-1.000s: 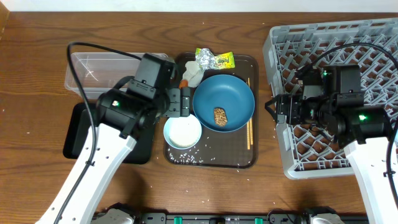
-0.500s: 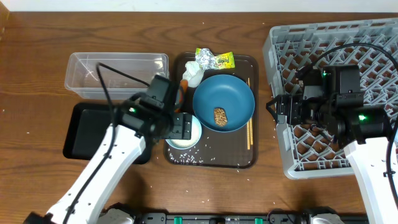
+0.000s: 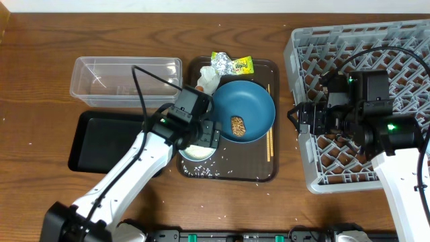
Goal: Sort waste into correct bins and load items into the dishwasher rack
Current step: 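Move the left gripper to the blue pan rim and grasp it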
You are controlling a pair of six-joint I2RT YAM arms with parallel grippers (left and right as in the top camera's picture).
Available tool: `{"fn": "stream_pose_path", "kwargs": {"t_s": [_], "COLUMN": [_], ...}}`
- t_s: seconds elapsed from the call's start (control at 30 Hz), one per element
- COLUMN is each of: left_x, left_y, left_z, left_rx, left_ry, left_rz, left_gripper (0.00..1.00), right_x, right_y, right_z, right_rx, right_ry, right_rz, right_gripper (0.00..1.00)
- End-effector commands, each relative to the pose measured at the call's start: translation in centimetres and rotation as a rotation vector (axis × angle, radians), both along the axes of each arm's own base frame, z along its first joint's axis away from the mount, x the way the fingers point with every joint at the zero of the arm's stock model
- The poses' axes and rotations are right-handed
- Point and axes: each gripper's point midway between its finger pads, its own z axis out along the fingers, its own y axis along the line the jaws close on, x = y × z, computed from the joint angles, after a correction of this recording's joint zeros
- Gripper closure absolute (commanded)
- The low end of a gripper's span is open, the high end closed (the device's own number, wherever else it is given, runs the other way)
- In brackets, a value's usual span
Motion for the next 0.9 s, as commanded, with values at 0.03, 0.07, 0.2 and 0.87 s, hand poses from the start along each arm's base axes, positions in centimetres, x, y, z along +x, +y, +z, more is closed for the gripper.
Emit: {"fn": "stream_pose_path", "kwargs": {"t_s": [0.03, 0.07, 0.2, 0.87], "left_x": [1.5, 1.8, 3.1, 5.8], "left_y": [-0.4, -0.5, -1.2, -0.7], "left_z": [0.3, 0.5, 0.5, -3.2], "left_rx": [0.021, 0.015, 0.001, 0.092], "left_ry": [-0.085, -0.103, -0.145, -0.164], "left_rz": [-0.059, -0.065, -0.072, -0.021], "left_gripper": [0.13, 0.13, 0.20, 0.28], "right_x": [0.1, 0.1, -0.1, -0.2], "right_y": [0.3, 0.3, 0.3, 0.3], "right_z": [0.3, 0.3, 0.2, 0.1], "right_rx": [-0.010, -0.010, -0.011, -0.008], "right_ry": [-0.017, -0.017, -0.010, -0.002], "right_rz": [0.020, 0.020, 0.020, 0.014], "right_gripper": [0.16, 0.16, 0.16, 0.15]}}
